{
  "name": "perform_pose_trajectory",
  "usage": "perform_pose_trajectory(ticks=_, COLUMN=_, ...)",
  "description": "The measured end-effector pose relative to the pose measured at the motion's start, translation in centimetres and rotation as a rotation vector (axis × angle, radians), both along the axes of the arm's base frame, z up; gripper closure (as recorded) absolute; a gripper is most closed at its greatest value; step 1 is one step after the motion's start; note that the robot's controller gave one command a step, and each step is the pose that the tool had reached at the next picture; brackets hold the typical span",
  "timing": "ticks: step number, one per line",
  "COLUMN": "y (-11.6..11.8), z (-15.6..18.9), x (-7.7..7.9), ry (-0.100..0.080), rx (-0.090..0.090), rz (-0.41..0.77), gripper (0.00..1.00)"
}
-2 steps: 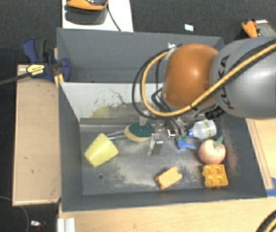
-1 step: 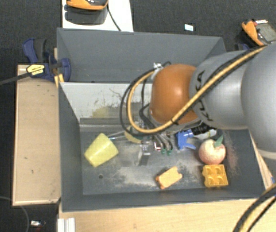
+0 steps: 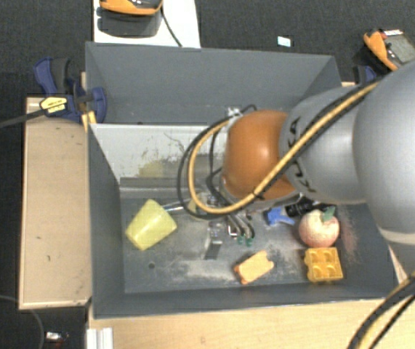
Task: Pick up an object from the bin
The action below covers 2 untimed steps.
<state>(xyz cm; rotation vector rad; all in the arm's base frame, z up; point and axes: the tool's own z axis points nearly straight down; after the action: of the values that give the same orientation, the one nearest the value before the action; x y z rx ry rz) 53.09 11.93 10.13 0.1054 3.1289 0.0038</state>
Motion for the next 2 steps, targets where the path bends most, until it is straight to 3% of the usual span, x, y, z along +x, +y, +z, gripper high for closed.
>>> perform_pose_trajectory(ticks=1, y=0.2, z=-0.6, x=-0.4, ry=-0.008, rx=0.002, rz=-0.002, gripper=0.0)
perform_pose_trajectory(ticks=2, y=-1.5, z=-1.0, x=-1.4, ry=-0.009, rx=0.001, rz=0.094, gripper=0.0)
